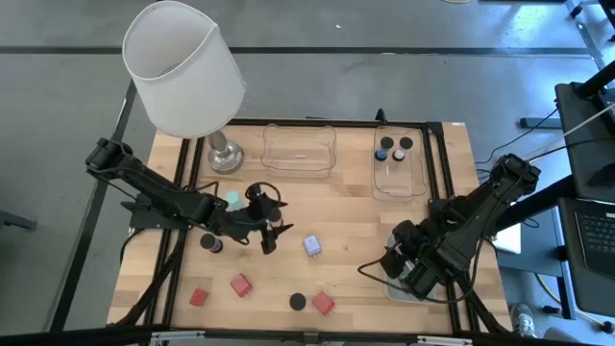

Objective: Pick & Place Office items
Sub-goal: Put the orange hourglass into the right transparent bin

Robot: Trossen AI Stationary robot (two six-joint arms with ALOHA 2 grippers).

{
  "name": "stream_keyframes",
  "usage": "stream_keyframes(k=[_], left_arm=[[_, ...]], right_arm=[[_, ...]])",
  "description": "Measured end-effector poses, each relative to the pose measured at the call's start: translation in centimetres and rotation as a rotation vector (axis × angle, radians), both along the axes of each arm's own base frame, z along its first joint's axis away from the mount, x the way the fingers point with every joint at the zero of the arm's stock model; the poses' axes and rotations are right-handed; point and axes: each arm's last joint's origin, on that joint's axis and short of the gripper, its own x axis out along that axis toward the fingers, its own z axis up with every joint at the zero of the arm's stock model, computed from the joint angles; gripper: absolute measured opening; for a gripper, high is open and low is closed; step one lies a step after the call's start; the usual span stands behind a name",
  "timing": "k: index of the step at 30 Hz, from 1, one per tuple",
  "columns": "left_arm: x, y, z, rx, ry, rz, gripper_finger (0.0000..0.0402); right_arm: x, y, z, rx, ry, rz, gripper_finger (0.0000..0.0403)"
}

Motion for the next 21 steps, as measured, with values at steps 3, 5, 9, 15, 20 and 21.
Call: stream_keyframes(k=[3, 5, 9, 15, 20, 21], left_arm=[[-0.3, 0.0, -0.8, 0.014, 0.093, -0.032, 0.0311], [-0.5, 0.0, -1.6, 0.038, 0.170, -0.044, 0.0313], [-1.1, 0.3, -2.8, 0.096, 0.297, -0.048, 0.0311], [-1.5, 0.7, -3.3, 0.107, 0.385, -0.046, 0.0311], [-1.5, 1.5, -3.7, 0.097, 0.416, -0.037, 0.0311], [-1.5, 1.7, -3.9, 0.104, 0.425, -0.033, 0.0311]], right_arm=[[0.1, -0.1, 0.0, -0.018, -0.019, -0.001, 0.0279], [0.1, -0.1, 0.1, -0.025, -0.025, 0.002, 0.0279], [0.3, -0.3, 0.1, -0.054, -0.027, 0.028, 0.0279], [0.7, -0.7, 0.2, -0.098, -0.051, 0.035, 0.0279], [1.0, -1.0, 0.2, -0.104, -0.044, 0.026, 0.0279], [1.1, -1.1, 0.2, -0.107, -0.041, 0.027, 0.0279]])
